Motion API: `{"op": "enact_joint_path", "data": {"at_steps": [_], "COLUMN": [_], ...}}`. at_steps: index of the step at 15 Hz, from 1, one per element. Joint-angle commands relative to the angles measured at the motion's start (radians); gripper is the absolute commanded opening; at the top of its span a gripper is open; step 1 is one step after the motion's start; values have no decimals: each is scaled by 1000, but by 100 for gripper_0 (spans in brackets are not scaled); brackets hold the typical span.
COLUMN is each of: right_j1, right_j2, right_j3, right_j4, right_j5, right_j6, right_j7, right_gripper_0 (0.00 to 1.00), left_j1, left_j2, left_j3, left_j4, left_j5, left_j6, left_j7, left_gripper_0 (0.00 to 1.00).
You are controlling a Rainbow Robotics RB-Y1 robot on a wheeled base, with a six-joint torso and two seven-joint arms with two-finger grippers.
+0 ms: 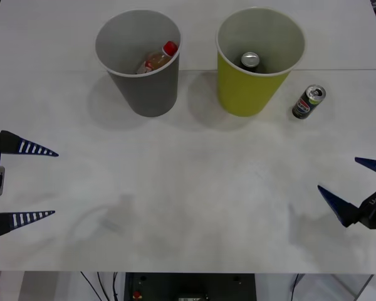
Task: Put the can into the green bin and the plastic bottle into the gray bin
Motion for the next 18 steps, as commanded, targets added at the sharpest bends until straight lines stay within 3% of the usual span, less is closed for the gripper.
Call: {"op": "enact_joint_path", "data": {"at_steps": [1, 7, 10, 14, 18], "right_j1": [-64, -340, -495, -630, -696], "right_j2": [-1, 0, 17, 85, 147], "right_j3": [126, 440, 583, 675, 696], "right_j4": [26, 213, 347, 517, 600], "right_j5": [11, 106, 122, 165, 172], "right_j6": [215, 520, 597, 620, 624], "right_j7": [-143, -489, -620, -745, -759], "right_gripper_0": [100, 100, 100, 100, 100], "left_j1": [0, 0, 0, 0, 0], "left_j2": [0, 0, 0, 0, 0], "left_j3": [0, 0, 0, 0, 0], "left_j4": [0, 0, 0, 0, 0], "left_j5": [0, 0, 0, 0, 0], "left_j6": [0, 0, 0, 0, 0], "left_j7": [0, 0, 0, 0, 0], "left_gripper_0": [100, 100, 100, 100, 100]}}
